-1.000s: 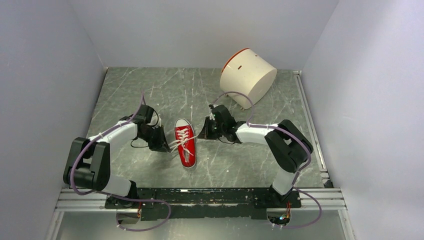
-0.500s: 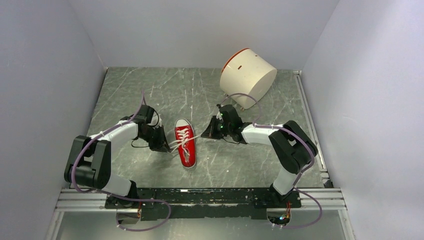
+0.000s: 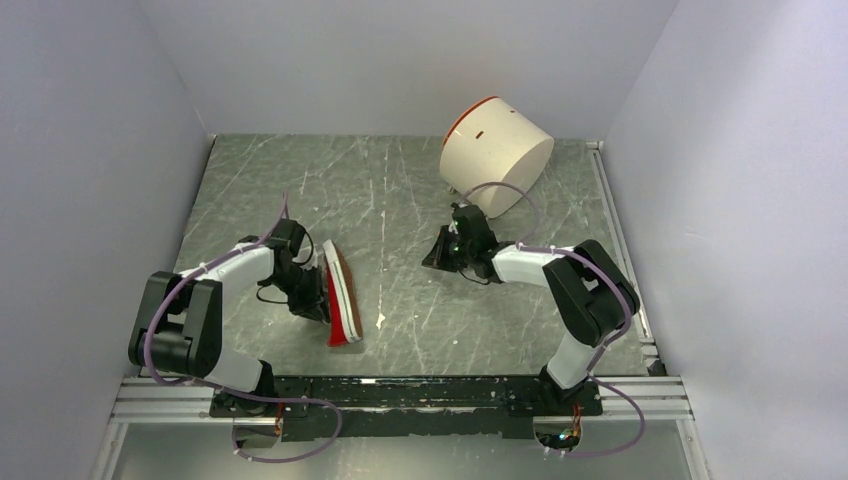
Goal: Tie the shoes
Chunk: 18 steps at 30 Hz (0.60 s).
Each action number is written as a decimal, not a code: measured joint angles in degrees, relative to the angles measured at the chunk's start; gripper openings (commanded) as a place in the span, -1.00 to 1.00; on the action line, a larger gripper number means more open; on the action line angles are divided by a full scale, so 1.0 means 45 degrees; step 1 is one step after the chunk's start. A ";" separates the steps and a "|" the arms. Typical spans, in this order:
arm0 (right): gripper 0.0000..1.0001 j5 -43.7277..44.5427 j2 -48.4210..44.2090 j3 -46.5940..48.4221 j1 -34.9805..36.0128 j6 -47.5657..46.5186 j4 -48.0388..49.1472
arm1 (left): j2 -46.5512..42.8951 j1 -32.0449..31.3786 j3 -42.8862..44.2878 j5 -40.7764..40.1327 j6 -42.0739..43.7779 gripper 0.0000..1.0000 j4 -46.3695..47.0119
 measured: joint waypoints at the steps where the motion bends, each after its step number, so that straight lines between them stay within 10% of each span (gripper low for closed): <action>1: -0.82 -0.0121 0.0000 0.0107 0.0063 -0.0223 -0.0092 | 0.0000 0.0010 -0.0029 0.0330 0.0063 -0.91 0.0083; 9: -0.16 -0.1141 -0.0908 0.0355 0.0267 -0.1399 -0.0636 | -0.0005 -0.0301 0.0408 0.2497 0.0238 -0.91 0.0971; 14: 0.98 -0.1355 -0.1292 0.0345 0.0267 -0.1710 -0.0690 | -0.0267 -0.0685 0.0874 0.3220 0.0228 -0.91 0.1447; 18: 1.00 -0.1146 -0.1627 0.0345 0.0291 -0.2025 -0.0923 | -0.0452 -0.0690 0.0869 0.3215 0.0379 -0.91 0.1331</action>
